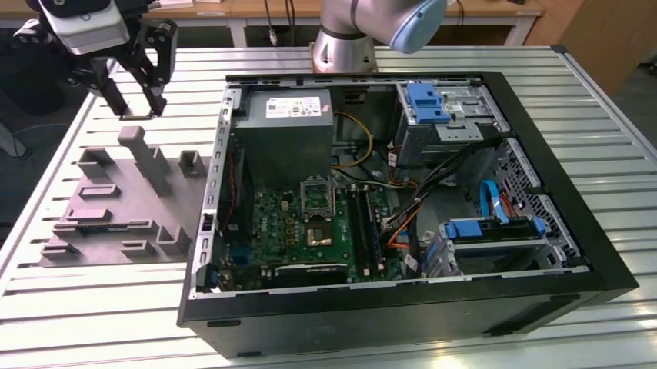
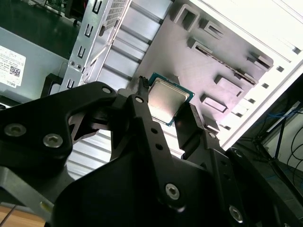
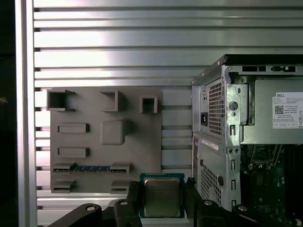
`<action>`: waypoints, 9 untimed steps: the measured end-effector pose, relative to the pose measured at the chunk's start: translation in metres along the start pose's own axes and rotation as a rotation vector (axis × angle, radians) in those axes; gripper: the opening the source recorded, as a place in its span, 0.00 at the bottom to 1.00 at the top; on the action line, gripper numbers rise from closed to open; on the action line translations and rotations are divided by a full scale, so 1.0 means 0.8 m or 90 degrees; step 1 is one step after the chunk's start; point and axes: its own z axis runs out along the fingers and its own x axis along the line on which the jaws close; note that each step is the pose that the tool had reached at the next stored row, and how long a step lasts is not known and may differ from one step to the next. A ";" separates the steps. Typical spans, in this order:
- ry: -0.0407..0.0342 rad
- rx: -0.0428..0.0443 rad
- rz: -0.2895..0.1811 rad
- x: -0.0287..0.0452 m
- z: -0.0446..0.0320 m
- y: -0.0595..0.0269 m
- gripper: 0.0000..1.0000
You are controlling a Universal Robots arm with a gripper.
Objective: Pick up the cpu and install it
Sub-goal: 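Pick up the cpu and move it towards the insertion slot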
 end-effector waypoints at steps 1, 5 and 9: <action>0.0000 0.0000 0.000 -0.0028 0.0000 0.000 0.47; 0.0000 0.0000 0.000 -0.0036 0.0000 0.000 0.47; 0.0000 0.0000 0.000 -0.0048 0.0000 0.000 0.47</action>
